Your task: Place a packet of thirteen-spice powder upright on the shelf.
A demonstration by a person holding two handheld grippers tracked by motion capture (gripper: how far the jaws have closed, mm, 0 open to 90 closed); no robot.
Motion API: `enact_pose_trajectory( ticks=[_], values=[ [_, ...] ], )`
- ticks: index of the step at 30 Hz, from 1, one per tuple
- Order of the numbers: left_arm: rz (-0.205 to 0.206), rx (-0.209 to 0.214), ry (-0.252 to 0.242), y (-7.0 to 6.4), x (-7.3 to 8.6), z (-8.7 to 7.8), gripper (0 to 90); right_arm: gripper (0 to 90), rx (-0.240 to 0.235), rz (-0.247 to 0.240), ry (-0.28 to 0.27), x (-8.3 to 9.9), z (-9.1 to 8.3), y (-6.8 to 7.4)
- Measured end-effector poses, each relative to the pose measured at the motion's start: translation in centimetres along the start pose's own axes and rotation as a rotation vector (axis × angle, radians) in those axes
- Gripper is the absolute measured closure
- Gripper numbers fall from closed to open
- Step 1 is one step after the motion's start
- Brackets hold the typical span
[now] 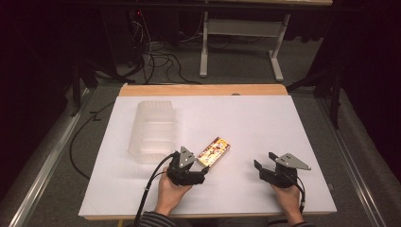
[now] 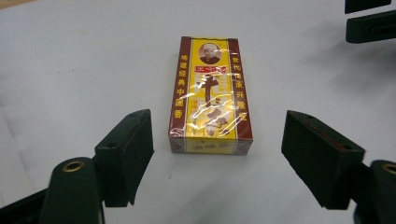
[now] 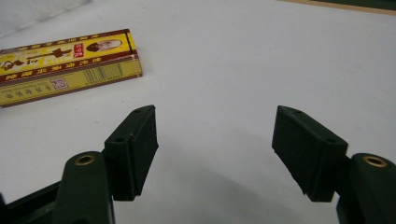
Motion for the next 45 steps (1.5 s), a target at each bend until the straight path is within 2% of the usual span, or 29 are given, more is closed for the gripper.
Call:
enact_pose_trajectory(
  ticks=[5, 6, 14, 24, 30, 36, 45],
  values=[
    [0.002, 0.002, 0.009, 0.0, -0.8, 0.3, 24.7, 31.8, 0.000, 0.002, 0.001, 0.0, 0.0, 0.0],
    [0.015, 0.008, 0.001, 0.1, -1.1, 0.4, 24.7, 31.7, 0.000, 0.002, 0.002, 0.0, 0.0, 0.0],
    [0.027, 0.005, 0.048, -0.1, -2.9, 1.5, 24.3, 31.7, 0.001, 0.000, 0.001, 0.0, 0.0, 0.0],
    [0.027, 0.009, 0.074, -0.1, -4.8, 2.7, 24.2, 31.7, 0.005, 0.002, -0.007, 0.0, -0.1, 0.0],
    [0.040, -0.002, 0.106, -0.1, -5.7, 3.3, 23.6, 31.7, 0.003, 0.002, -0.008, 0.1, -0.1, 0.0],
    [0.041, -0.004, 0.115, 0.0, -6.3, 3.9, 23.5, 31.7, 0.002, 0.003, -0.013, 0.1, -0.1, 0.0],
    [0.043, -0.012, 0.156, 0.0, -7.5, 5.5, 23.0, 31.6, -0.001, 0.002, -0.020, 0.1, -0.2, 0.0]
  ],
)
Point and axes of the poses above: each handheld gripper's, and its own axes: z roughly forward along the jaws, x roughly out of its underside, y roughly to its left, the point moved 2 cm from there along z, roughly forward along the jaws, and after that the axes turned 15 degrees about y, right-handed, at the moved point
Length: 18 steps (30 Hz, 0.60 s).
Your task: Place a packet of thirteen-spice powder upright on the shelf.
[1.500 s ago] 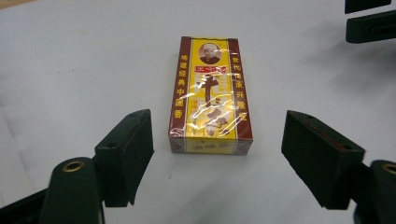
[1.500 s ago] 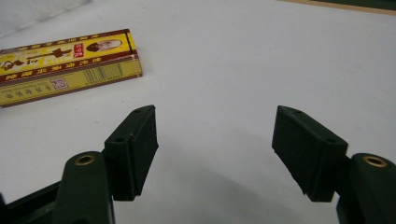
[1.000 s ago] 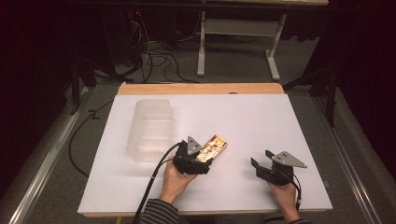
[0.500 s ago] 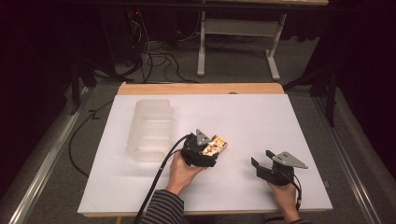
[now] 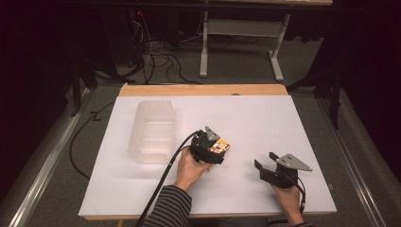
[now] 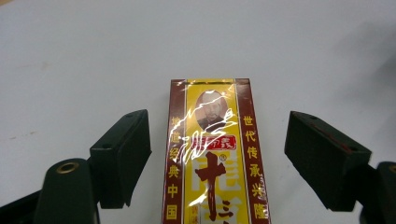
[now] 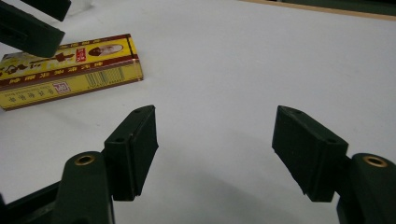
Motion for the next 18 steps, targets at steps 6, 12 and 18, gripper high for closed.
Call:
enact_pose_trajectory(
  ticks=[6, 12, 18],
  values=[
    [-0.006, -0.003, 0.030, 0.2, -0.4, 1.0, 22.6, 31.6, -0.002, -0.001, 0.001, 0.0, 0.0, 0.0],
    [-0.006, -0.011, 0.051, 0.2, -0.5, 1.8, 22.1, 31.6, -0.002, -0.003, 0.003, 0.0, 0.0, 0.0],
    [-0.023, 0.000, 0.066, 0.2, -0.6, 2.3, 22.2, 31.6, 0.000, -0.009, 0.005, 0.0, 0.0, 0.0]
  ],
)
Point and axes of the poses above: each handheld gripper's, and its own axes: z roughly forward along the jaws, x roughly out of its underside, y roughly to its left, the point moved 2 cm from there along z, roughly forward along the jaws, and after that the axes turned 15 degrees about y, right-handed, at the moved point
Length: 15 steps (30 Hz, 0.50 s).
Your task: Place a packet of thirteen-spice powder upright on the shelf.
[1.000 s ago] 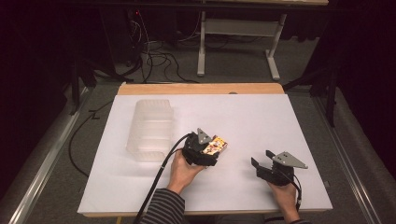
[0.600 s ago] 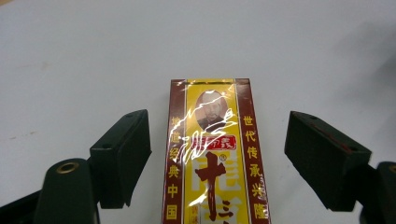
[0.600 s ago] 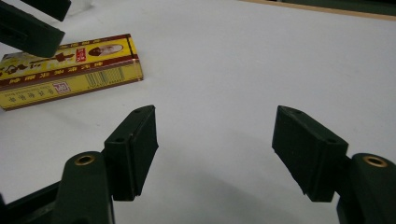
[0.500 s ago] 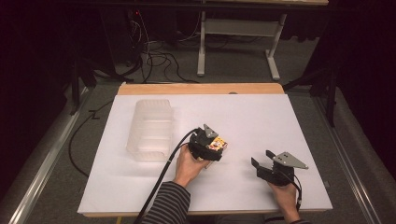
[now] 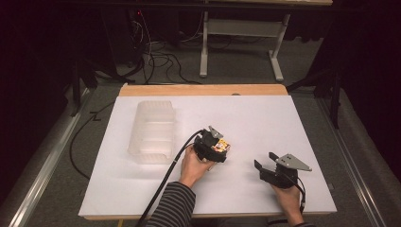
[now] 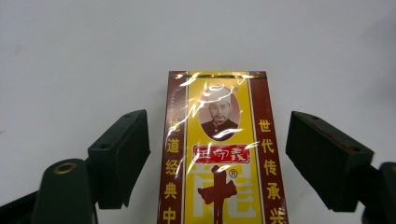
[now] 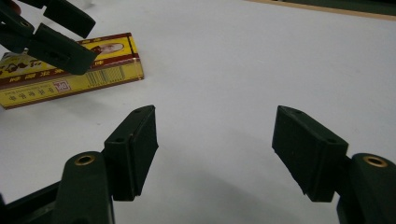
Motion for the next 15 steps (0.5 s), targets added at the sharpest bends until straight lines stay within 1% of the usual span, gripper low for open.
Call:
enact_pose_trajectory(
  ticks=[5, 9, 15],
  values=[
    [-0.009, -0.012, 0.018, 0.0, 0.0, 0.3, 22.7, 31.6, 0.003, 0.002, 0.003, 0.0, 0.0, 0.0],
    [-0.012, -0.010, 0.031, 0.0, 0.0, 0.7, 23.3, 31.6, 0.004, 0.006, 0.005, 0.0, 0.0, 0.1],
    [0.001, -0.019, 0.057, -0.2, 0.0, 1.1, 25.4, 31.5, 0.003, 0.005, 0.003, 0.0, 0.0, 0.1]
  ],
)
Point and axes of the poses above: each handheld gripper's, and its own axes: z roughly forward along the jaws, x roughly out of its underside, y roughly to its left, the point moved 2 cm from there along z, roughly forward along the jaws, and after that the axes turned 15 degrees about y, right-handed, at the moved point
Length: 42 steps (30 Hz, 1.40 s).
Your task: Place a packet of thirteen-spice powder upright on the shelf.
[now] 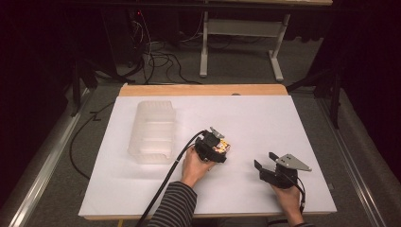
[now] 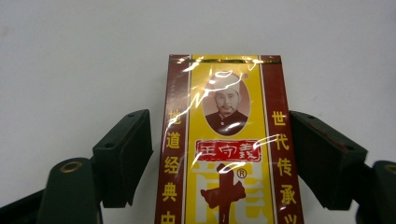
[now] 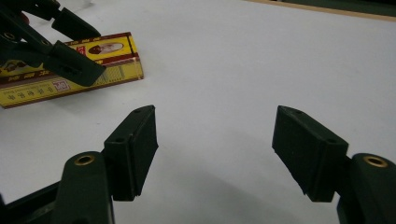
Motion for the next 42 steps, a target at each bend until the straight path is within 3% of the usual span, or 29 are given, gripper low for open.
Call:
enact_pose_trajectory(
  ticks=[10, 16, 26, 42],
  values=[
    [0.010, 0.000, 0.016, -0.2, 0.0, 0.1, 31.4, 31.5, 0.000, -0.005, -0.003, 0.0, 0.0, 0.0],
    [-0.008, -0.010, 0.021, -0.1, 0.0, -0.1, 32.2, 31.5, 0.000, -0.005, -0.003, 0.0, 0.0, 0.0],
    [0.006, -0.018, 0.004, -0.4, 0.2, -0.8, 32.7, 31.4, 0.000, -0.005, -0.004, 0.0, 0.0, 0.0],
    [0.008, -0.017, -0.068, -0.5, 0.7, -3.9, 32.8, 31.4, 0.001, -0.011, 0.000, 0.0, 0.1, 0.0]
  ],
)
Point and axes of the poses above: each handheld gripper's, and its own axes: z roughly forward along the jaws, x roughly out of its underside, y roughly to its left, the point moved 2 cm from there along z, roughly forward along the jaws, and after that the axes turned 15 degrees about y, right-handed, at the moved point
